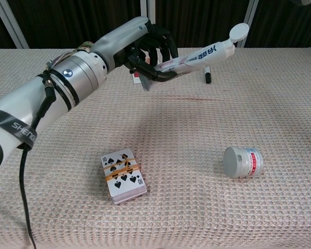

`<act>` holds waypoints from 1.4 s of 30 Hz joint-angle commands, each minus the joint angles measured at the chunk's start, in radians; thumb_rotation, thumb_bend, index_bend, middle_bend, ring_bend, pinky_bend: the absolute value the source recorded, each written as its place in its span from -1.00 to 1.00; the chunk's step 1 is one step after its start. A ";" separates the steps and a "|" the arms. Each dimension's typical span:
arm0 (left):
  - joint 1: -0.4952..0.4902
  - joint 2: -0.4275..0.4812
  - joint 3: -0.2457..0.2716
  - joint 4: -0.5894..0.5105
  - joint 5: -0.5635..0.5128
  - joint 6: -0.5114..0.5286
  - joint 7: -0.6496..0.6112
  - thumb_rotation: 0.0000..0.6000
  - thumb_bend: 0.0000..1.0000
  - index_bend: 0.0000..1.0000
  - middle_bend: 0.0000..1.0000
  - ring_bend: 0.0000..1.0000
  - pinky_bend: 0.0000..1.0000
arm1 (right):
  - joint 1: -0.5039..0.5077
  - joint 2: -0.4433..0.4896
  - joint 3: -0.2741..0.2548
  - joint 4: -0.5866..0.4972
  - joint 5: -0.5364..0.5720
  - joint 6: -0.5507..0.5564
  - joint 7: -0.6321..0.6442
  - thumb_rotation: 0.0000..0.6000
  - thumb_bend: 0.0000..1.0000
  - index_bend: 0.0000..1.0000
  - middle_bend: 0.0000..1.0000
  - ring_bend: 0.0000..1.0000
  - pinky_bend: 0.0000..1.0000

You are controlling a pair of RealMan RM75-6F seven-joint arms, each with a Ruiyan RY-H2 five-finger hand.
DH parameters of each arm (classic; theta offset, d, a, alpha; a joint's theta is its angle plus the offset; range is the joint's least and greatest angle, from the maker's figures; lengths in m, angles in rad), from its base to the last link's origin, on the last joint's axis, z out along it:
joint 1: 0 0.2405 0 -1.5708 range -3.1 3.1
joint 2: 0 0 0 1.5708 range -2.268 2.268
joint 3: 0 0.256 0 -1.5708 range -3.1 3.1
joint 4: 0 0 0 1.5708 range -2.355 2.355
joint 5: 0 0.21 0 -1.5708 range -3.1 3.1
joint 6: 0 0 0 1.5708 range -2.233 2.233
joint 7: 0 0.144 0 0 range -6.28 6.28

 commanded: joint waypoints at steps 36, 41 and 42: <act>0.014 0.011 -0.019 -0.029 0.011 0.059 -0.140 1.00 -0.33 0.53 0.67 0.46 0.67 | 0.056 -0.087 -0.022 0.172 -0.002 -0.007 0.246 -0.34 -1.00 -1.00 -1.00 -1.00 -1.00; 0.013 0.016 -0.022 -0.040 0.016 0.066 -0.157 1.00 -0.33 0.53 0.67 0.46 0.66 | 0.057 -0.092 -0.026 0.183 -0.011 -0.006 0.283 -0.34 -1.00 -1.00 -1.00 -1.00 -1.00; 0.014 0.016 -0.021 -0.043 0.018 0.067 -0.161 1.00 -0.33 0.53 0.67 0.46 0.66 | 0.057 -0.093 -0.026 0.184 -0.011 -0.006 0.290 -0.35 -1.00 -1.00 -1.00 -1.00 -1.00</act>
